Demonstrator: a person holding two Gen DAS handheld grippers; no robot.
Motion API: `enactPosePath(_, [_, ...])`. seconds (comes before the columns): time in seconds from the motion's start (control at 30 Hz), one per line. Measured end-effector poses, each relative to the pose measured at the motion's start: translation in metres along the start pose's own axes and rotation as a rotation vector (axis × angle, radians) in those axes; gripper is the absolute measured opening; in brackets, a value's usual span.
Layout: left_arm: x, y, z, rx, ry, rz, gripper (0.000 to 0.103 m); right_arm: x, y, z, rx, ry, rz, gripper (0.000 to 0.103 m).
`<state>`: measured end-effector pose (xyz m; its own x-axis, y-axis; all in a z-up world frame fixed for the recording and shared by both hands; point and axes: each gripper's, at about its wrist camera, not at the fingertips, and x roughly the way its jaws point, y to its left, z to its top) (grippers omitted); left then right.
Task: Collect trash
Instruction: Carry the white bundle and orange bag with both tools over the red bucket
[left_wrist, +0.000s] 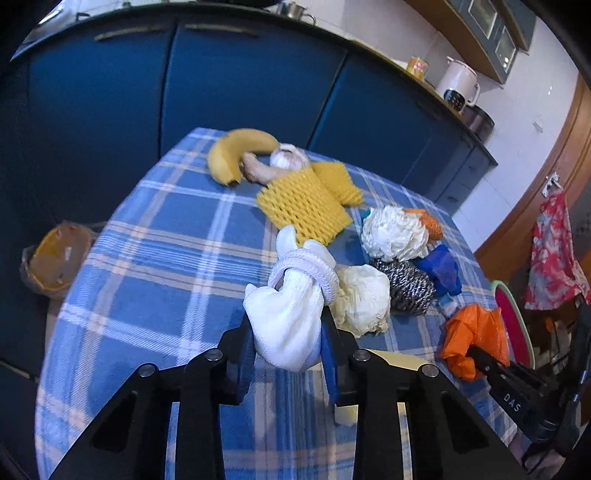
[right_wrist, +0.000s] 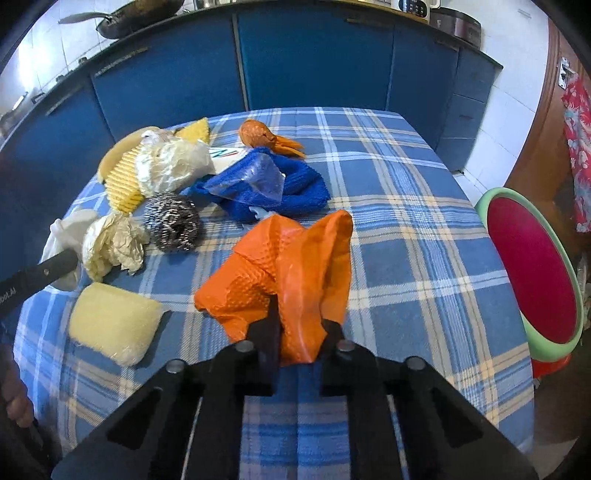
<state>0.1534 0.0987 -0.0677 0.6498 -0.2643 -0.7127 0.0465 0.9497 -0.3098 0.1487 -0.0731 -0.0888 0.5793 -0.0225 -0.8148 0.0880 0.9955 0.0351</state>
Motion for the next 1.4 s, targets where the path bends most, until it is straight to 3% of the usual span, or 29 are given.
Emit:
enactPosePath(0.4, [-0.056,-0.020,-0.009,-0.004,-0.065,-0.003,0.032,-0.057,-0.017,-0.017,0.033,-0.096,0.127,0.010])
enactPosePath(0.57, [-0.064,-0.030,-0.014,-0.002,-0.068,-0.018,0.032,-0.061,-0.027,-0.031,0.020,-0.053,0.137,0.011])
enactPosePath(0.63, [-0.066,-0.035,-0.015,0.002,-0.067,-0.026,0.032,-0.059,-0.031,-0.039,0.025,-0.022,0.130,0.017])
enactPosePath(0.73, [-0.066,-0.041,-0.018,0.014,-0.062,-0.029,0.032,-0.061,-0.041,-0.046,0.046,-0.016,0.118,0.043])
enactPosePath(0.77, [-0.066,-0.043,-0.019,0.016,-0.058,-0.030,0.032,-0.064,-0.044,-0.048,0.049,-0.025,0.114,0.048])
enactPosePath(1.07, [-0.071,-0.057,-0.022,0.045,-0.057,-0.040,0.032,-0.073,-0.054,-0.042,0.054,-0.060,0.127,0.048])
enactPosePath(1.1, [-0.072,-0.059,-0.022,0.048,-0.057,-0.040,0.032,-0.071,-0.052,-0.042,0.046,-0.054,0.126,0.045])
enactPosePath(1.17, [-0.073,-0.063,-0.023,0.057,-0.055,-0.044,0.032,-0.068,-0.051,-0.039,0.030,-0.046,0.117,0.014])
enactPosePath(1.27, [-0.075,-0.073,-0.021,0.079,-0.050,-0.063,0.032,-0.076,-0.049,-0.034,0.009,-0.067,0.131,0.008])
enactPosePath(1.4, [-0.078,-0.090,-0.017,0.115,-0.050,-0.094,0.032,-0.106,-0.047,-0.022,-0.034,-0.163,0.133,0.007])
